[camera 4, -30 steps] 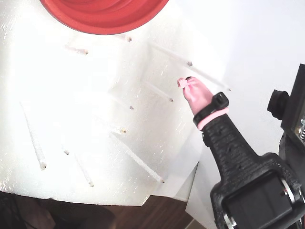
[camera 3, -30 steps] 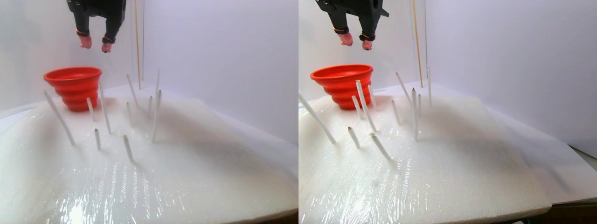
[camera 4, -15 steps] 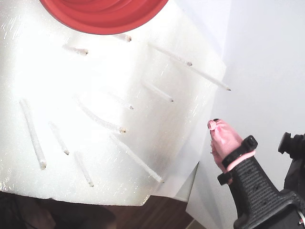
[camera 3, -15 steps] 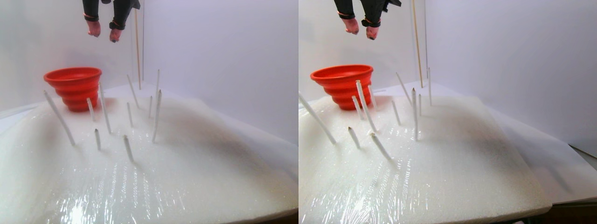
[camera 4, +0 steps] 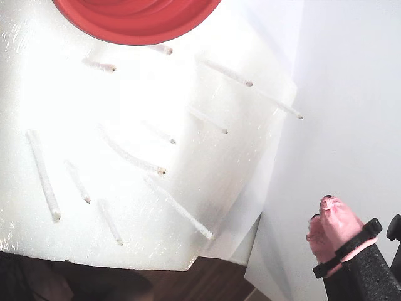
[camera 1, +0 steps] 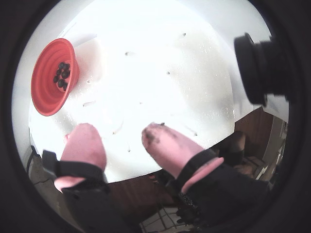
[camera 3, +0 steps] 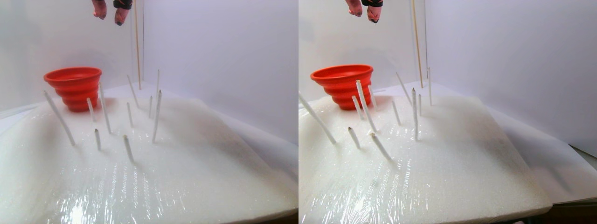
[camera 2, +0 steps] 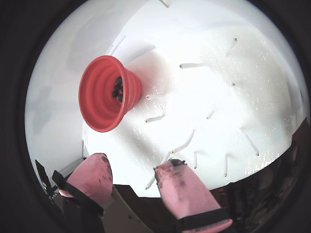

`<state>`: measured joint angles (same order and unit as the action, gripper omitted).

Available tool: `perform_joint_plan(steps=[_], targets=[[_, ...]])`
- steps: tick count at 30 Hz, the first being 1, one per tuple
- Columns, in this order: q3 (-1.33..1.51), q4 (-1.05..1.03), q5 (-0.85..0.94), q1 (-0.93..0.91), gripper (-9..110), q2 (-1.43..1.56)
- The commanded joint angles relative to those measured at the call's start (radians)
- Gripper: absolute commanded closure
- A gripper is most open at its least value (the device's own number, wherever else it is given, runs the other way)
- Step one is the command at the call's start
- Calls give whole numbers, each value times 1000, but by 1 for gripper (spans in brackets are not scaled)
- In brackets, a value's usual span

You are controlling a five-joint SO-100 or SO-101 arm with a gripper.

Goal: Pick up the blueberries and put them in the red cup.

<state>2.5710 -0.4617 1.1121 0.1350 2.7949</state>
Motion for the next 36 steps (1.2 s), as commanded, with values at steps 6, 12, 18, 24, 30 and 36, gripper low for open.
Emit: perform_joint_plan(steps=[6,12,18,24,30,36], targets=[[-66,-225,-115,-58,84,256],[-121,-356,-193,-100,84,330],[-163,-517,-270,-123,83,453],[-219,-683,-365,-138,82,534],[-324,-807,-497,-146,82,534],[-472,-957,-655,-187,81,534]])
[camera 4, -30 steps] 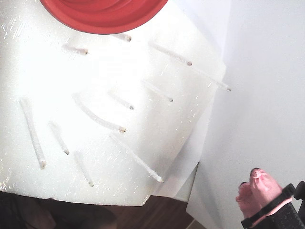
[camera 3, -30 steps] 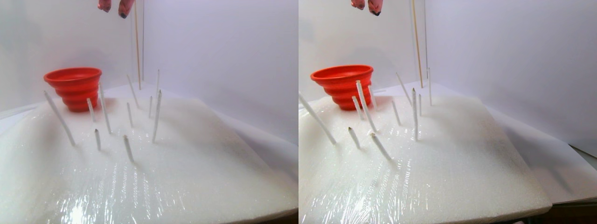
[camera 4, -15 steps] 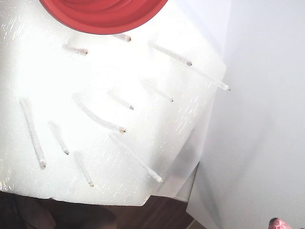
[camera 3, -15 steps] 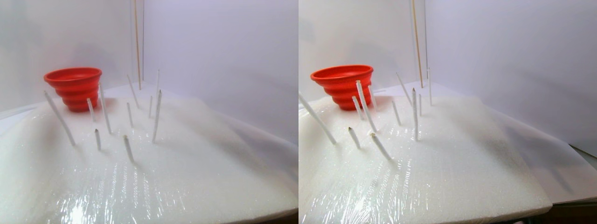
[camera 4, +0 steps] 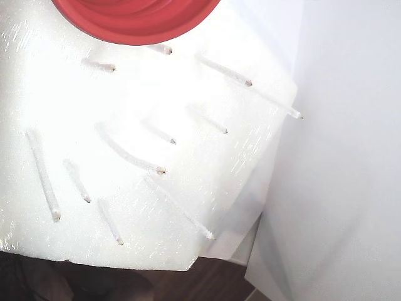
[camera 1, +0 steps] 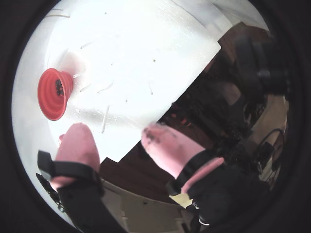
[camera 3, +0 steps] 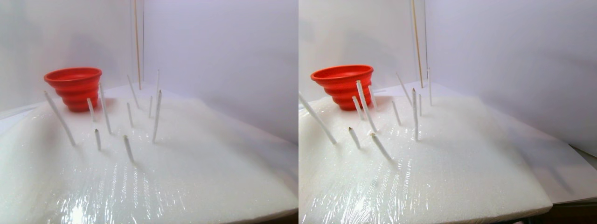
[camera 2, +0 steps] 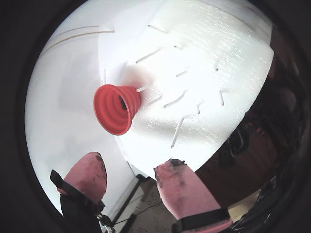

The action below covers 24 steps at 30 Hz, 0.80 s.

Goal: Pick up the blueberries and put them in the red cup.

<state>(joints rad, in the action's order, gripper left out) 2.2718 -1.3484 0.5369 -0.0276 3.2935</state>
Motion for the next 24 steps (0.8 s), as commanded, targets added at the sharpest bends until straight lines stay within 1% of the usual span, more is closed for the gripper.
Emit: perform_joint_plan(steps=[1,10,16,19,24], targets=[[-196,-94,-104,-25,81,35],[-411,-288,-247,-46,81,23],[-528,-371,-325,-37,82,-32],[-538,-405,-342,-31,82,-31],[-465,-416,-334,-41,82,31]])
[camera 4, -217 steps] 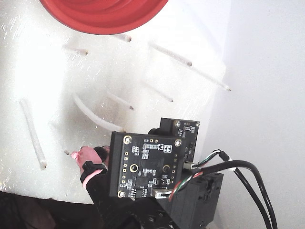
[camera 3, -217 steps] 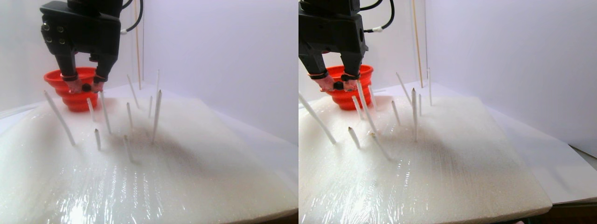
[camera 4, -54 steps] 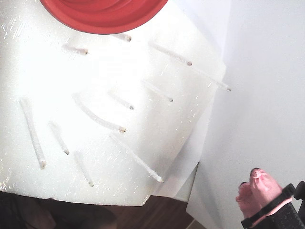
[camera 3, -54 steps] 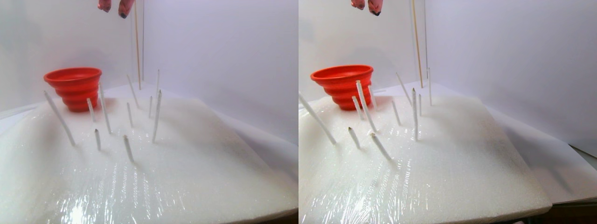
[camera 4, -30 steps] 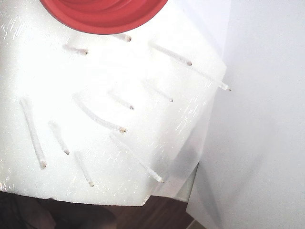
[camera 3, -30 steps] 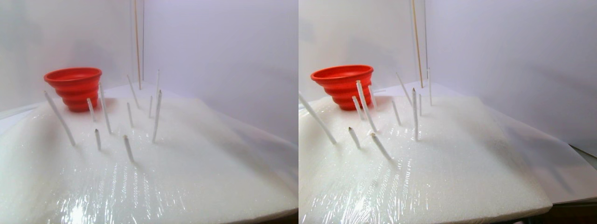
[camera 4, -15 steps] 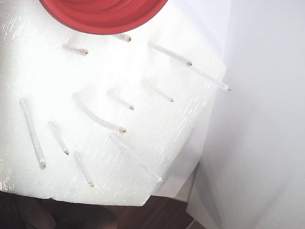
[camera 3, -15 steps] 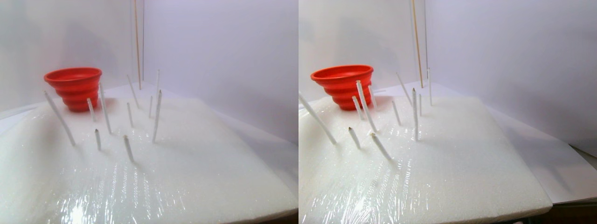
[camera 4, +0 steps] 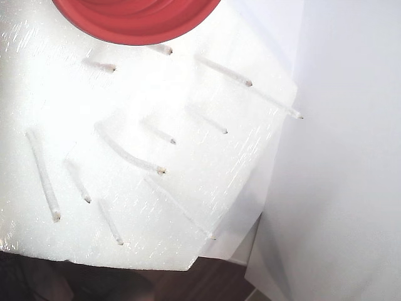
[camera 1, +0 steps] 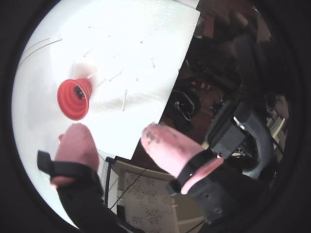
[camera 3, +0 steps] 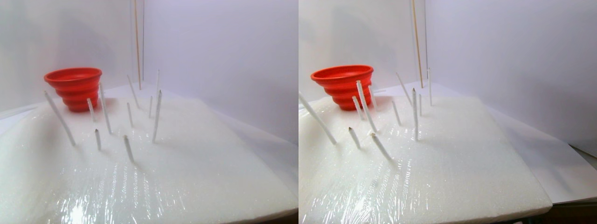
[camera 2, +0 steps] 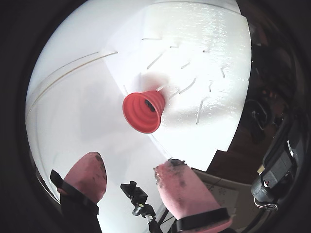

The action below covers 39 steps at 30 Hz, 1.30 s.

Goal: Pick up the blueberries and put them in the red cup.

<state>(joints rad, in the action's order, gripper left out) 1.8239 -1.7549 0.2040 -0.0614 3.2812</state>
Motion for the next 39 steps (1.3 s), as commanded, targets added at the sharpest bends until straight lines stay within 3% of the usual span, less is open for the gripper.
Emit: perform_joint_plan(steps=[1,12,39], targets=[[-14,-9,-2,-8,82,46],[-9,-9,-6,-11,91,58],[-9,-11,-3,-11,91,60]])
